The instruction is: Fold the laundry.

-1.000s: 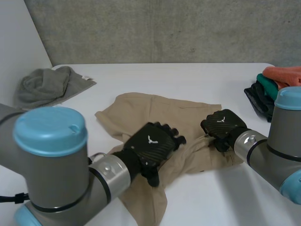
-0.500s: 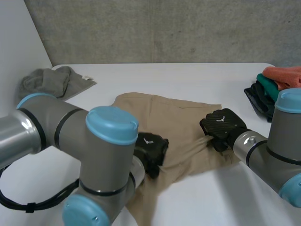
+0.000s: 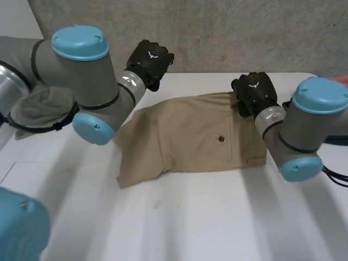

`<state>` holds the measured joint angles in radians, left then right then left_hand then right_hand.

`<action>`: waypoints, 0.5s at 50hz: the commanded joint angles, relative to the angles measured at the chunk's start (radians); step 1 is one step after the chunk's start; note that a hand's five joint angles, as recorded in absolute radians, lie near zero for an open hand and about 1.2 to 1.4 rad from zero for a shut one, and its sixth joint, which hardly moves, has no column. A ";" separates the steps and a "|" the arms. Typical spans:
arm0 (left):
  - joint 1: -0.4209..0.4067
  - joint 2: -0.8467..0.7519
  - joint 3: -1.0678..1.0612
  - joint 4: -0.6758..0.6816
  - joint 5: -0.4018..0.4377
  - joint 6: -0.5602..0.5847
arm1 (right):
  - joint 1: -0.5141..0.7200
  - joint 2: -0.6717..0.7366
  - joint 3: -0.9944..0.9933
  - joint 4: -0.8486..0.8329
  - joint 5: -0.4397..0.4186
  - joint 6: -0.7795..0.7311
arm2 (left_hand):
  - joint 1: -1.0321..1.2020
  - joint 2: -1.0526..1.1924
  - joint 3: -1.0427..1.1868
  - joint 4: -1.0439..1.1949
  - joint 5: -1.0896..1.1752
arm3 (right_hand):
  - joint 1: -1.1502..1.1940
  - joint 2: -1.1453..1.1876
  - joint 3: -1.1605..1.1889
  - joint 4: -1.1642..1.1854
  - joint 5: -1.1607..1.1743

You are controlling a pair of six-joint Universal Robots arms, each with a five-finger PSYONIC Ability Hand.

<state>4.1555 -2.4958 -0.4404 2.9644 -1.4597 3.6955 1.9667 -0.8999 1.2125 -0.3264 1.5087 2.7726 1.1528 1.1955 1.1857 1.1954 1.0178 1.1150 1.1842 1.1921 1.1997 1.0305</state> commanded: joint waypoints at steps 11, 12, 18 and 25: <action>0.005 -0.253 0.221 0.049 -0.037 0.075 | 0.018 0.339 -0.389 0.069 0.085 -0.063 | -0.286 -0.329 -0.319 -0.329 -0.326 | 0.281 0.212 0.204 0.197 0.191; 0.005 -0.235 0.194 0.029 -0.050 0.067 | 0.018 0.331 -0.378 0.069 0.076 -0.064 | -0.520 -0.563 -0.553 -0.563 -0.560 | 0.281 0.212 0.204 0.197 0.191; 0.024 -0.059 -0.021 -0.079 -0.050 -0.050 | 0.011 0.227 -0.239 0.030 -0.027 -0.057 | -0.969 -1.012 -1.002 -1.011 -1.008 | 0.281 0.212 0.204 0.197 0.191; 0.067 -0.086 0.009 -0.194 0.038 -0.075 | 0.017 0.188 -0.183 0.026 -0.056 -0.050 | -0.951 -0.994 -0.984 -0.994 -0.991 | 0.281 0.212 0.204 0.197 0.191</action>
<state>4.1870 -2.5631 -0.4552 2.8578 -1.4918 3.6424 1.9789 -0.6784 0.9831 -0.2946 1.4770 2.7144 0.1886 0.2154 0.2155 0.2062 0.0511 1.1150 1.1842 1.1921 1.1997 1.0306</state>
